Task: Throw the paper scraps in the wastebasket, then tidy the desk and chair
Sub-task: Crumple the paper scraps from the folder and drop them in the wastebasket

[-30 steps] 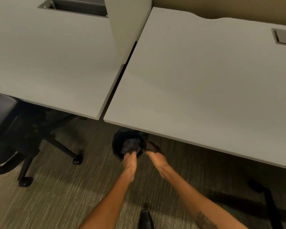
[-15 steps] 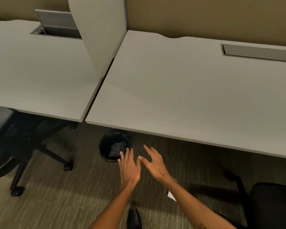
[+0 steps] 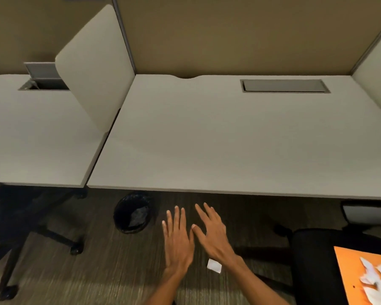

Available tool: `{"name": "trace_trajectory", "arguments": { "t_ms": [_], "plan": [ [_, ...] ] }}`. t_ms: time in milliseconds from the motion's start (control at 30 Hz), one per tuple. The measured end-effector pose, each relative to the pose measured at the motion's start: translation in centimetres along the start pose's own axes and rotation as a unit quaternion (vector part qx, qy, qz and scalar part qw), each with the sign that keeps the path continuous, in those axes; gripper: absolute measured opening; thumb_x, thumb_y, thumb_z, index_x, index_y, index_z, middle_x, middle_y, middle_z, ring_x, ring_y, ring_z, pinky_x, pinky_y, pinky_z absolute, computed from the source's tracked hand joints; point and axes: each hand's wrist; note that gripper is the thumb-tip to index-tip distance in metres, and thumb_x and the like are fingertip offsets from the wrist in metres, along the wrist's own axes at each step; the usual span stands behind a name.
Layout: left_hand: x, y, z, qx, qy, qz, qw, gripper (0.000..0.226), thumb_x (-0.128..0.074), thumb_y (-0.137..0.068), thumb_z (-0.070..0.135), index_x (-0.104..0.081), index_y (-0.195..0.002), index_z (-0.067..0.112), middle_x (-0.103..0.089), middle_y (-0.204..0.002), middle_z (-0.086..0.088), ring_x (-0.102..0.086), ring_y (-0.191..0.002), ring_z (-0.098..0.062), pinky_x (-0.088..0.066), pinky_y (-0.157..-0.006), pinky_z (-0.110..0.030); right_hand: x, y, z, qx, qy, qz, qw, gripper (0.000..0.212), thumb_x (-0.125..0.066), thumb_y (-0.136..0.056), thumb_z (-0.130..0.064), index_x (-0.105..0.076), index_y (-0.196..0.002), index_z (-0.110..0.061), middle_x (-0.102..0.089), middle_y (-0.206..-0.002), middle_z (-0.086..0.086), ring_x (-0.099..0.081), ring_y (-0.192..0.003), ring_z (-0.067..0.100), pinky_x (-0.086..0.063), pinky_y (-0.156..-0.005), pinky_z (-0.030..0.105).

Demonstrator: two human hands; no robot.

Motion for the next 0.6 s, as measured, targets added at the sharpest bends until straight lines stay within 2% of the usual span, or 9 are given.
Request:
{"name": "trace_trajectory", "arguments": {
  "t_ms": [100, 200, 267, 300, 367, 600],
  "plan": [
    [0.5, 0.5, 3.1, -0.049, -0.014, 0.011, 0.999, 0.059, -0.013, -0.103, 0.039, 0.010, -0.153, 0.020, 0.016, -0.164, -0.005, 0.025, -0.148, -0.028, 0.022, -0.118, -0.042, 2.4, 1.4, 1.1, 0.009, 0.042, 0.036, 0.998, 0.063, -0.039, -0.097, -0.052, -0.004, -0.149, -0.055, 0.007, -0.162, -0.019, 0.011, -0.149, 0.005, -0.004, -0.121, 0.044],
    [1.6, 1.1, 6.8, -0.095, -0.046, 0.013, 0.994, 0.060, -0.014, -0.100, 0.037, -0.019, -0.155, 0.013, -0.013, -0.163, -0.011, 0.001, -0.152, -0.035, 0.008, -0.119, -0.045, 5.1, 2.8, 2.4, 0.003, 0.071, 0.065, 0.995, 0.061, -0.037, -0.099, -0.051, -0.002, -0.149, -0.054, 0.010, -0.161, -0.018, 0.013, -0.150, 0.006, 0.000, -0.122, 0.042],
    [1.8, 1.4, 8.5, -0.115, -0.056, 0.017, 0.992, 0.062, -0.002, -0.104, 0.039, -0.029, -0.153, 0.011, -0.022, -0.161, -0.012, -0.002, -0.151, -0.031, 0.004, -0.120, -0.046, 6.6, 3.5, 3.1, -0.005, 0.089, 0.068, 0.994, 0.061, -0.035, -0.100, -0.051, -0.001, -0.149, -0.051, 0.011, -0.161, -0.016, 0.014, -0.150, 0.007, 0.001, -0.123, 0.043],
    [1.8, 1.6, 9.5, -0.122, -0.060, 0.015, 0.991, 0.067, 0.005, -0.103, 0.040, -0.030, -0.152, 0.012, -0.023, -0.161, -0.012, 0.000, -0.150, -0.029, 0.003, -0.120, -0.046, 7.5, 4.0, 3.5, -0.011, 0.096, 0.072, 0.993, 0.061, -0.035, -0.100, -0.051, 0.000, -0.149, -0.050, 0.012, -0.161, -0.016, 0.015, -0.150, 0.007, 0.001, -0.123, 0.043],
    [1.9, 1.9, 11.0, -0.130, -0.065, 0.014, 0.989, 0.069, 0.006, -0.103, 0.041, -0.032, -0.152, 0.012, -0.026, -0.160, -0.012, 0.002, -0.149, -0.027, 0.000, -0.119, -0.048, 9.1, 5.0, 4.1, -0.022, 0.104, 0.082, 0.991, 0.060, -0.033, -0.100, -0.051, 0.002, -0.149, -0.050, 0.013, -0.161, -0.015, 0.015, -0.150, 0.008, 0.002, -0.123, 0.043],
    [2.7, 2.8, 17.6, -0.177, -0.064, 0.015, 0.982, 0.061, -0.018, -0.101, 0.046, -0.029, -0.152, 0.014, -0.022, -0.161, -0.010, 0.007, -0.150, -0.025, 0.000, -0.119, -0.047, 15.0, 8.6, 7.5, -0.072, 0.110, 0.119, 0.984, 0.059, -0.030, -0.100, -0.055, 0.003, -0.149, -0.052, 0.012, -0.163, -0.013, 0.015, -0.150, 0.009, -0.002, -0.124, 0.046]
  ]
}}
Point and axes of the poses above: each hand's wrist, its own y-axis away from the middle knuckle, its own x-axis out of the back of the hand, z = x × y
